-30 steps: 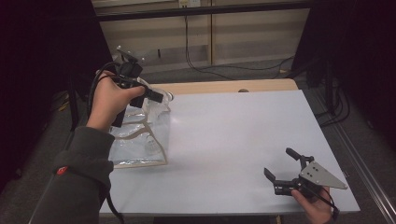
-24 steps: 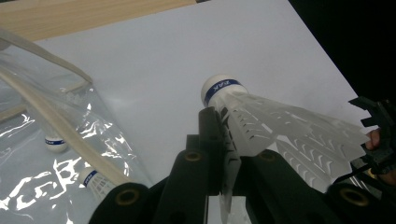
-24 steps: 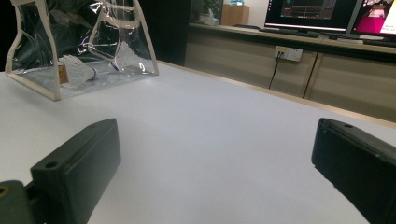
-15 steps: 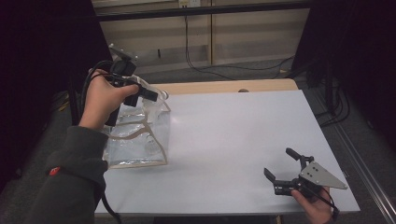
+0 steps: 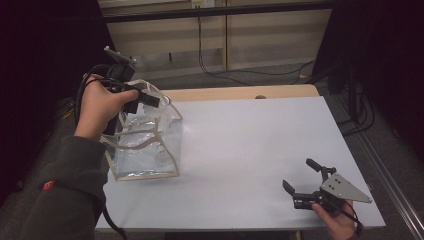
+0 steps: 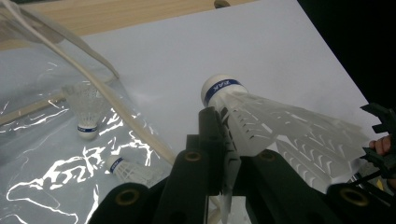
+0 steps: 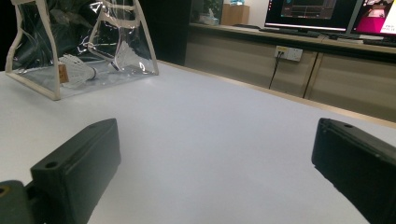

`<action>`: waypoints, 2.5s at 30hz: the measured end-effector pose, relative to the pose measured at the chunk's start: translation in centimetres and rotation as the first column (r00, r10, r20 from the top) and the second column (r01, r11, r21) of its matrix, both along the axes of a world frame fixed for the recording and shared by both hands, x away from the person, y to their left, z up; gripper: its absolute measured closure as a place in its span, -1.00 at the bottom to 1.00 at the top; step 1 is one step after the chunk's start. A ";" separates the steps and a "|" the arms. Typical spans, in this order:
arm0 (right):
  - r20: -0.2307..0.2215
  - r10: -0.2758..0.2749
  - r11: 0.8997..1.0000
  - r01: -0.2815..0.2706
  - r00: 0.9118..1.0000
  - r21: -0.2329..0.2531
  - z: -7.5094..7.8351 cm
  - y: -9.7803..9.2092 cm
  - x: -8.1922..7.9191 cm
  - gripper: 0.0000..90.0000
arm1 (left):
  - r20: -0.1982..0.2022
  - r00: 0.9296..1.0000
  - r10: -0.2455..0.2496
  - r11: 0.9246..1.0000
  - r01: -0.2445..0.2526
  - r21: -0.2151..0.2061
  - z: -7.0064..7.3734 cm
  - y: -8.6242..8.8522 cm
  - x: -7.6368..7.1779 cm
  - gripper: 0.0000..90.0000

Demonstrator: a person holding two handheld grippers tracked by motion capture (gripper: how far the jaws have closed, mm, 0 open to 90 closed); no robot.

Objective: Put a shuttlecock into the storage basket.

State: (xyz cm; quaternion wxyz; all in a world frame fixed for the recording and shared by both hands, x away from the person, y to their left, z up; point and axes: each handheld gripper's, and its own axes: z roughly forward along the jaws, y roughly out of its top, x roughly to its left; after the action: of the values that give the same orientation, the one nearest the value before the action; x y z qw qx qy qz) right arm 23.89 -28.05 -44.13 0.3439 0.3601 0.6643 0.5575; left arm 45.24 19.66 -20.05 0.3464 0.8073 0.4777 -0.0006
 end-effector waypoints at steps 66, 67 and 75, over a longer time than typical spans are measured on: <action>-0.002 0.003 1.000 -0.003 1.000 -0.004 0.0 0.1 0.0 -0.97 | 0.044 0.986 0.159 0.986 -0.161 0.039 -1.4 5.2 1.2 0.96; -0.003 0.004 1.000 -0.004 1.000 -0.005 0.0 0.1 0.0 -0.97 | 0.048 0.985 0.164 0.985 -0.166 0.041 -1.4 5.2 1.3 0.96; -0.001 0.005 1.000 -0.005 1.000 -0.006 0.0 0.0 0.0 -0.97 | 0.056 0.983 0.178 0.983 -0.180 0.045 -1.9 5.6 1.5 0.96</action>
State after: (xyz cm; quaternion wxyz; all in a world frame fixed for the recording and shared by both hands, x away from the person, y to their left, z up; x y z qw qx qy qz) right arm 23.89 -28.02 -44.12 0.3434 0.3578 0.6668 0.5563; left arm 46.71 25.25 -21.99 0.3371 0.7692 0.5391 0.0632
